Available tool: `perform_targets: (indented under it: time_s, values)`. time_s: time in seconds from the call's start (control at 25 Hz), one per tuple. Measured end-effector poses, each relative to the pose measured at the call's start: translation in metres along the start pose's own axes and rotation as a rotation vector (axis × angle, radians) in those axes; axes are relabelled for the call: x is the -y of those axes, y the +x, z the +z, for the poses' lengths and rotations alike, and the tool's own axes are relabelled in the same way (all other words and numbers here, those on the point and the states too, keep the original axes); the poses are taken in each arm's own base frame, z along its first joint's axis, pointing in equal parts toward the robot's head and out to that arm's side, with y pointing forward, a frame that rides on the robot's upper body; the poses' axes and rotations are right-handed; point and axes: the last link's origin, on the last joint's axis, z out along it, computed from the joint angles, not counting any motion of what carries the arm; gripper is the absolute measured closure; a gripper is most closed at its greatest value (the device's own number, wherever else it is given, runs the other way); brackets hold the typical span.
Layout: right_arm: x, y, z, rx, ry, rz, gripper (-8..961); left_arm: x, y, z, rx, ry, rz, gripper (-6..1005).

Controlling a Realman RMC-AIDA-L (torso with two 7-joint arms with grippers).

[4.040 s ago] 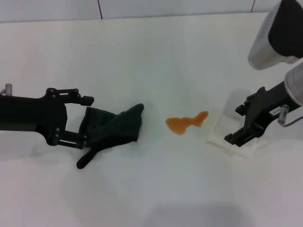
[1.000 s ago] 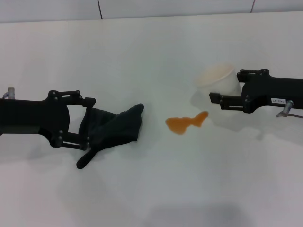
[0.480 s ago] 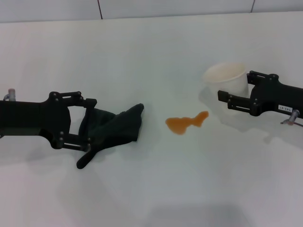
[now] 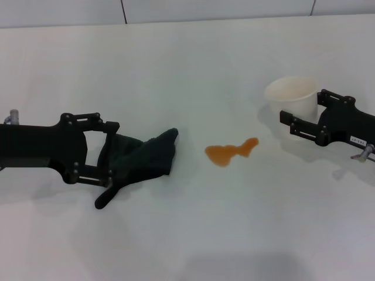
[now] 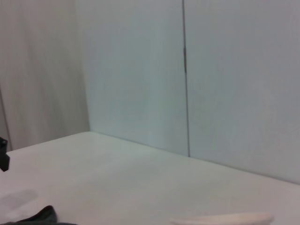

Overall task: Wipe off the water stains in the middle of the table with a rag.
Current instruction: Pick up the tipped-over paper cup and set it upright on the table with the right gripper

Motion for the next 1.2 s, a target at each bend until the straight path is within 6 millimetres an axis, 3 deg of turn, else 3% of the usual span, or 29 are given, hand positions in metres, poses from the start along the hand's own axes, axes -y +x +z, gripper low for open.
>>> perform_targets:
  time_s: [0.72,1.2]
  values:
    - [0.002,0.024,-0.008,-0.006,0.08,0.027,239,0.002,0.0,0.001,0.001,0.007,-0.002,110]
    - [0.001,0.029,-0.012,0.005,0.1,0.022,238,0.002,0.002,0.002,-0.001,0.006,0.002,110]
